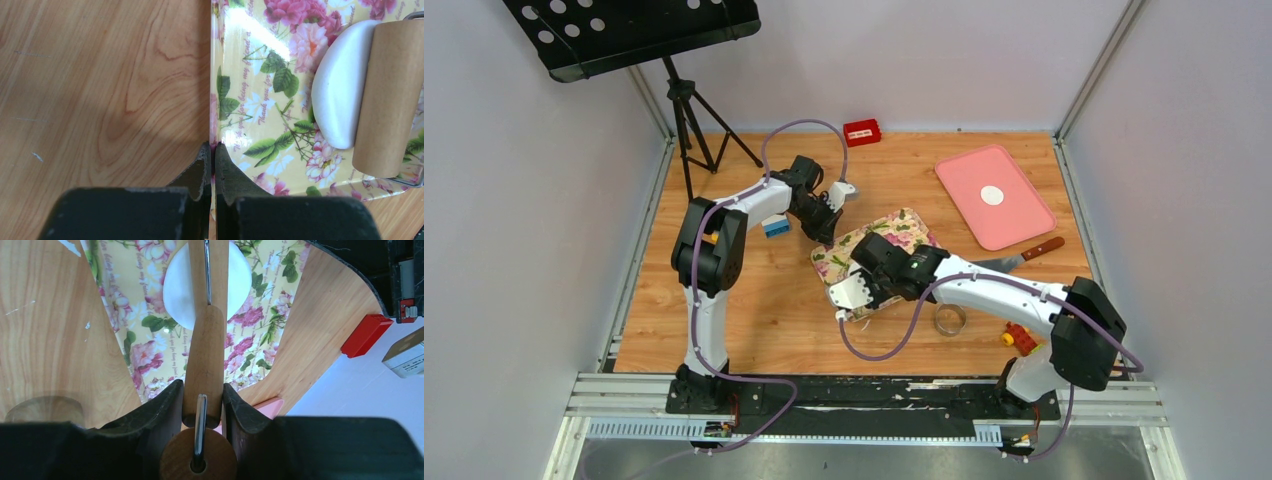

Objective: Roll out the dumpling wrappers from the dough
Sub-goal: Flatten out the dough on the work surface.

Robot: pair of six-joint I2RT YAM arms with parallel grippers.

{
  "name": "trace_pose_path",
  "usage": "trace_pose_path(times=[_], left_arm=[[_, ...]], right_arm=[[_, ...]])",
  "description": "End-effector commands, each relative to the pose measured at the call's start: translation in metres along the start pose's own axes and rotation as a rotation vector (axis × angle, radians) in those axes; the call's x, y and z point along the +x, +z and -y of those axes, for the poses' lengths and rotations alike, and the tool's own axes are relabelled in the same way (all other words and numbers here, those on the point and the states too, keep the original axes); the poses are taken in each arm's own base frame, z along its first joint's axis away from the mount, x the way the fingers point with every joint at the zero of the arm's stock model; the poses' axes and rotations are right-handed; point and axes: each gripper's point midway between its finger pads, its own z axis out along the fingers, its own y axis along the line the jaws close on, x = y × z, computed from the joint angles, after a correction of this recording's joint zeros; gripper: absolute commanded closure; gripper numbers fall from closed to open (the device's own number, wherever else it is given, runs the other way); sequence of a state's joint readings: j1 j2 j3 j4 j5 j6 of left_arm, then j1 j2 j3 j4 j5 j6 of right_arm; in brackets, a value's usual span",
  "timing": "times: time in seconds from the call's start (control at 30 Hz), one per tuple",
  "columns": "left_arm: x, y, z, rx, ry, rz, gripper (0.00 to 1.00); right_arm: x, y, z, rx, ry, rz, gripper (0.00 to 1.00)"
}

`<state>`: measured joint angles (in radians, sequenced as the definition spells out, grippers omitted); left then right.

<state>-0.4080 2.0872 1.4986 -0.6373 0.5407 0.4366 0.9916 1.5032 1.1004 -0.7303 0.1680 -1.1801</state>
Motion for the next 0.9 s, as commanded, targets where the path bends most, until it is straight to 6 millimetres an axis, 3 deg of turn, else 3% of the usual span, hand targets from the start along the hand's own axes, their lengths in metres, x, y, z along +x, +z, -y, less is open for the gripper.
trace_pose_path(times=[0.0, 0.23, 0.6, 0.67, 0.87], left_arm=[[0.008, 0.000, 0.003, -0.016, 0.024, -0.036, 1.00], [0.008, 0.000, 0.004, -0.013, 0.023, -0.035, 1.00], [0.006, -0.002, 0.004, -0.016, 0.025, -0.030, 1.00], [0.006, -0.002, 0.005, -0.015, 0.027, -0.029, 1.00], [0.005, -0.002, 0.004, -0.017, 0.025, -0.027, 1.00]], right_arm=[[0.007, 0.032, -0.044, -0.160, -0.008, -0.022, 1.00], [0.012, 0.053, -0.045, -0.159, 0.002, -0.053, 1.00], [0.011, 0.058, -0.004, -0.028, 0.043, -0.049, 1.00], [0.010, 0.053, 0.007, 0.017, 0.048, -0.047, 1.00], [-0.002, -0.002, 0.071, 0.249, 0.097, 0.032, 1.00]])
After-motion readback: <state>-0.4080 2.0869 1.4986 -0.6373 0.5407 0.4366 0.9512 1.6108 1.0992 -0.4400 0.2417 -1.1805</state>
